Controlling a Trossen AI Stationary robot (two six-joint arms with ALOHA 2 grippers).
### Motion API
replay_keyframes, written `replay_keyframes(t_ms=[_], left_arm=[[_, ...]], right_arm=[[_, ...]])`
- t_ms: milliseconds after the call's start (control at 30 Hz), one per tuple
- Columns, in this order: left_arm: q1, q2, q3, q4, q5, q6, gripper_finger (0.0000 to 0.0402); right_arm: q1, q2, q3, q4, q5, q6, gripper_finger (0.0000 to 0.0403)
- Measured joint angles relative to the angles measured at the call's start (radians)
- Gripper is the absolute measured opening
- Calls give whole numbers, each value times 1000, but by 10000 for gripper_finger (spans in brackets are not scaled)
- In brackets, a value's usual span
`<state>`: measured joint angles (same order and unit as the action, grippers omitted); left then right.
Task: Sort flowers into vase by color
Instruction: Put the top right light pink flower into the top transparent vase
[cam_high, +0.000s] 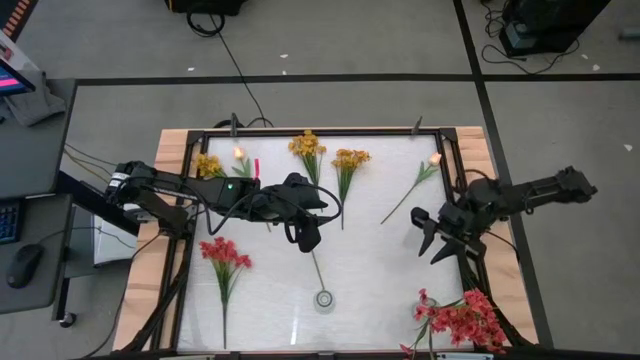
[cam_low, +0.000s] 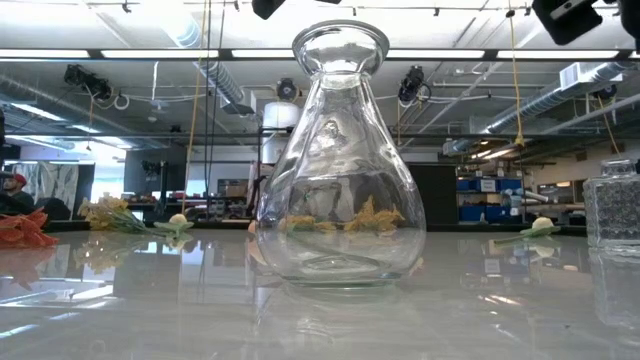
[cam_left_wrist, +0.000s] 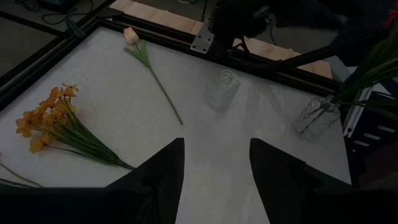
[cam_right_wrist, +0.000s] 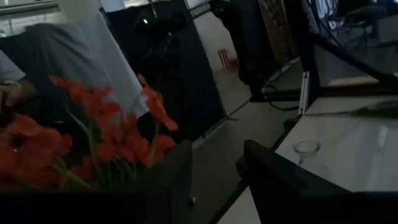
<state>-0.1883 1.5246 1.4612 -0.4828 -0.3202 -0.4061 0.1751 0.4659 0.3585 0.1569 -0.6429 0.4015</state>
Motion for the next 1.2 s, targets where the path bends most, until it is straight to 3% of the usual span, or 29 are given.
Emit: replay_keyframes(t_ms=[267,567,967,1200], left_arm=[[0,0,0,0,0,0,188],[0,0,0,0,0,0,188],[0,0,0,0,0,0,188],[0,0,0,0,0,0,188]], right_arm=[[-77,-3,123,-8,-12,8,154],[-196,-2,290,-175,17,-11,154],[-317,31,521,-225,357,-11,153],[-339,88,591,-227,517,-54,153]])
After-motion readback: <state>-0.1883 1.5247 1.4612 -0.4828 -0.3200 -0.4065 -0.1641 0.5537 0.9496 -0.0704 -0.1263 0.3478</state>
